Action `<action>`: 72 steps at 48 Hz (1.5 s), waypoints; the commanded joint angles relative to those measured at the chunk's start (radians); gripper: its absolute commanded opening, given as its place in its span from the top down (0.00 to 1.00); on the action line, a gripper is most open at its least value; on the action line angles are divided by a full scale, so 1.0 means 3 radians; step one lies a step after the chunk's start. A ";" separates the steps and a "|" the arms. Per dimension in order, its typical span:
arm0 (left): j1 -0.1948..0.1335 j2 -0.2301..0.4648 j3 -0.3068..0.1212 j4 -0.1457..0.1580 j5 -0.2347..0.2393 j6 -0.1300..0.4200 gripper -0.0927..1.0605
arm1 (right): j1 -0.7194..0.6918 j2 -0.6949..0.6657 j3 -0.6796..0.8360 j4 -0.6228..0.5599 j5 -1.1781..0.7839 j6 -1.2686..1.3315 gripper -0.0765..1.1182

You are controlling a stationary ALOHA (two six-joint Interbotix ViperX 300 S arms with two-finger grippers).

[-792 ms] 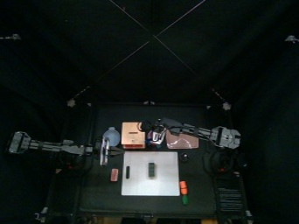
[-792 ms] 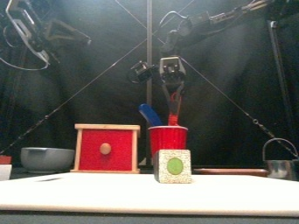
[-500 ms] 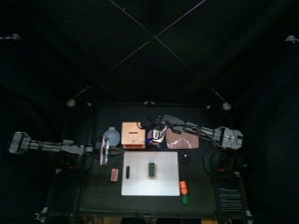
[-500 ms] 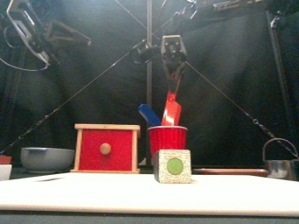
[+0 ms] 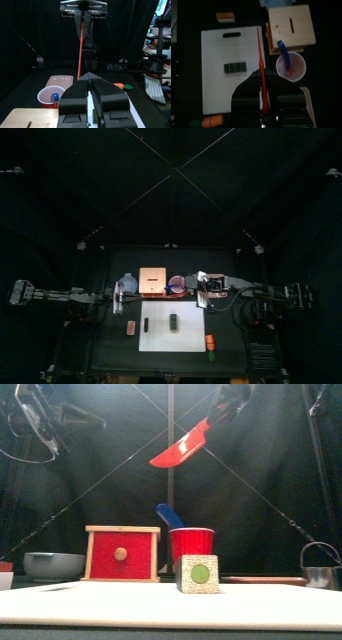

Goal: Cut the sushi into 4 pieces with the knife
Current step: Grasp knife edge with left hand

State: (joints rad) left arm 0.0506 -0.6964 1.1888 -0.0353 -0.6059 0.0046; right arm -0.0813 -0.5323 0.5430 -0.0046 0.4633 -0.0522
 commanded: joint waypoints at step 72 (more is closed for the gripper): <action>0.0072 0.1728 -0.0813 0.0240 0.0051 0.0026 0.78 | 0.0199 0.0240 0.1319 0.0138 -0.2301 -0.0015 0.85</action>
